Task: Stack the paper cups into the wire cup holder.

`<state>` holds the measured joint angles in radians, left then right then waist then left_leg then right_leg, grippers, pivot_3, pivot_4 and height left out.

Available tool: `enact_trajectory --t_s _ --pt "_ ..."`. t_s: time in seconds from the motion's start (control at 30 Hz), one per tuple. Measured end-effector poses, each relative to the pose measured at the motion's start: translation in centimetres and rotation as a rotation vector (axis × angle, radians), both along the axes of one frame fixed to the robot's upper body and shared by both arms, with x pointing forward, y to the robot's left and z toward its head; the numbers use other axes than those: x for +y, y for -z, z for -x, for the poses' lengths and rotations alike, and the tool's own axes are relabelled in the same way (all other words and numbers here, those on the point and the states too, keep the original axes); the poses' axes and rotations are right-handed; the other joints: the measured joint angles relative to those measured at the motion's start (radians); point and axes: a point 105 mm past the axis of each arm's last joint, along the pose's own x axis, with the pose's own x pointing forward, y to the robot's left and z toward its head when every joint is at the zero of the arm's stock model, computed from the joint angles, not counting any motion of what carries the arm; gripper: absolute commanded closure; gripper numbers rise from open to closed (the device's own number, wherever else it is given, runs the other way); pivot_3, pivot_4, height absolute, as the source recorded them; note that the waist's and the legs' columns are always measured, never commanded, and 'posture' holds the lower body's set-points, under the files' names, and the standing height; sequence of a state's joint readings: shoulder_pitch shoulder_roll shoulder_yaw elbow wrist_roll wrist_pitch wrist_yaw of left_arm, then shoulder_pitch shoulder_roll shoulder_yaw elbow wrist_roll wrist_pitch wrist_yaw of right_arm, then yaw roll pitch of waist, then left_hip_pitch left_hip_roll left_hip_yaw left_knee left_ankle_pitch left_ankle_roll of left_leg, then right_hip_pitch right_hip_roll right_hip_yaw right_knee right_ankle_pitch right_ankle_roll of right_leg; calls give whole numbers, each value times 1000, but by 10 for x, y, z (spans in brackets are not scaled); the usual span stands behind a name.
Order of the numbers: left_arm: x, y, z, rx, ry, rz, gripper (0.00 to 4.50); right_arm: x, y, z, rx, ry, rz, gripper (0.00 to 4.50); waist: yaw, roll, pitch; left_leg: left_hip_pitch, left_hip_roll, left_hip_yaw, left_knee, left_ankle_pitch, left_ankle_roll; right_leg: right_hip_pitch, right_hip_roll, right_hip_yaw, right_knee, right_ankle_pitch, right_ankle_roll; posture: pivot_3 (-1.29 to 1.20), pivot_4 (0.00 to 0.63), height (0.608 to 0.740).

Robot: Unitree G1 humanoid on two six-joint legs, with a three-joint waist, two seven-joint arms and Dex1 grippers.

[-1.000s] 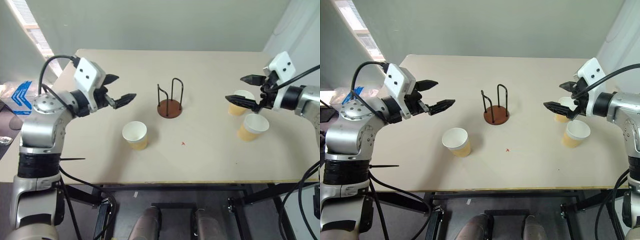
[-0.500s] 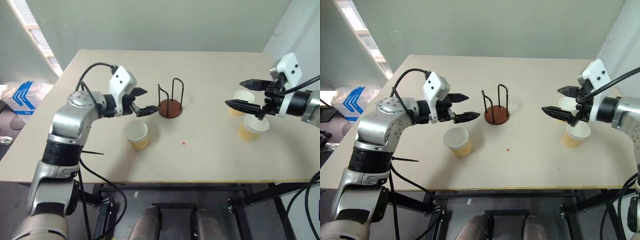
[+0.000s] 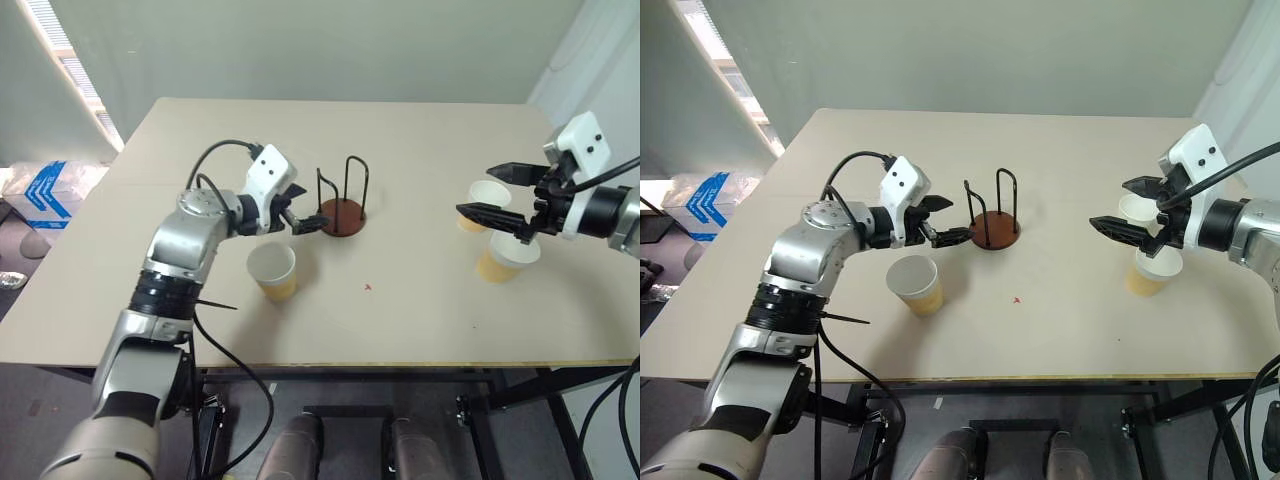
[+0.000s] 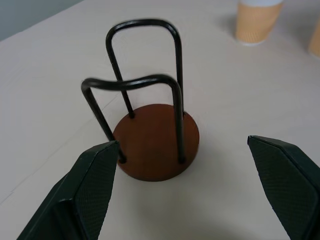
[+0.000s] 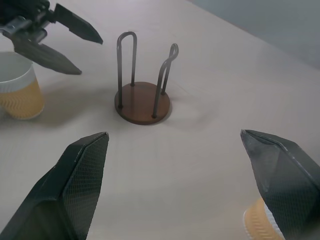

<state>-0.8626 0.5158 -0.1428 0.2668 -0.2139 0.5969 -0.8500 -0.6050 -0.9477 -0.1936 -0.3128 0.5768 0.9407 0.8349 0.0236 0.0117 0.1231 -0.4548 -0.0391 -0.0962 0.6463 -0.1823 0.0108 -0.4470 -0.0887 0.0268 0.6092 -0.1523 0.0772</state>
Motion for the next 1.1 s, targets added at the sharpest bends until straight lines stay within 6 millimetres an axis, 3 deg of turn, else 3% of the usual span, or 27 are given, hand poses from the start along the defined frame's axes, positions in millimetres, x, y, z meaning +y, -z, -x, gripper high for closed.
enact_trajectory --t_s 0.67,0.77,1.1 --pt "-39 13 -31 -32 -59 1 0 -2 0 0 1 6 2 32 4 0 0 0 -1 2 0 2 4 1 0 2 -1 2 5 0 150 740" --pt "-44 16 -33 -26 -61 3 477 -2 0 0 0 9 2 0 4 0 0 0 -1 3 0 2 5 1 0 2 -1 2 5 0 150 740" --pt "-54 16 -27 -2 25 19 4048 -6 1 1 5 30 -5 0 6 -1 0 -1 -1 3 1 2 5 1 0 2 -1 2 9 0 150 740"
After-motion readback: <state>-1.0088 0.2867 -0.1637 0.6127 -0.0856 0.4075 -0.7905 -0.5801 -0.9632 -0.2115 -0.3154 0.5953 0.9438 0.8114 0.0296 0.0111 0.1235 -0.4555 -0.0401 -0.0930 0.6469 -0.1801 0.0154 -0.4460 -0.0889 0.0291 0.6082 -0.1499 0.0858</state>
